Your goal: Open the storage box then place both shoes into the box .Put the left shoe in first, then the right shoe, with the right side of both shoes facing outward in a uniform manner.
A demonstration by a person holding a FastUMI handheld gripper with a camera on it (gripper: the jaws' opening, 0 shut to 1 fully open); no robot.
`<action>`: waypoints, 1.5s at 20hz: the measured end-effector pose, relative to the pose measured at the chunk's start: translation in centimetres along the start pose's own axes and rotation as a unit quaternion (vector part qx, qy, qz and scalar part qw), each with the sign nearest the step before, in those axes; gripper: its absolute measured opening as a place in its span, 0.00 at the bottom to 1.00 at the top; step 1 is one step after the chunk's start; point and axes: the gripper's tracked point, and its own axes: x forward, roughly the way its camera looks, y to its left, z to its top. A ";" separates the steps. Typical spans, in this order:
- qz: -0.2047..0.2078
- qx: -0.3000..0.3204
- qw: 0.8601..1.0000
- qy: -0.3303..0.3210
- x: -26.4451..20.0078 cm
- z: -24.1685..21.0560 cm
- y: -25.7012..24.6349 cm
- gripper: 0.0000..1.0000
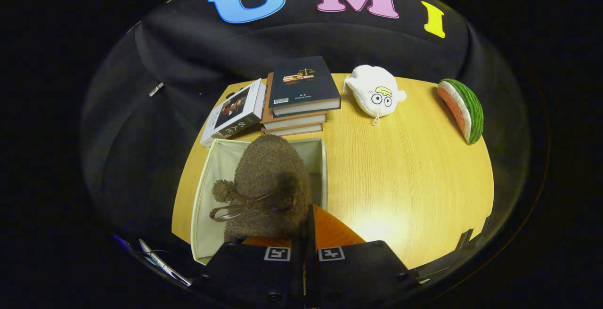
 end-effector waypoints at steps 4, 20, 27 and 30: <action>-0.018 0.003 1.000 0.004 0.6 -0.9 0.2 0.17; 0.033 0.011 0.989 -0.143 -3.1 4.9 -2.1 0.99; -0.007 -0.019 0.970 -0.242 -6.5 9.2 -10.3 0.99; -0.030 -0.043 0.959 -0.279 -8.4 10.8 -14.0 0.99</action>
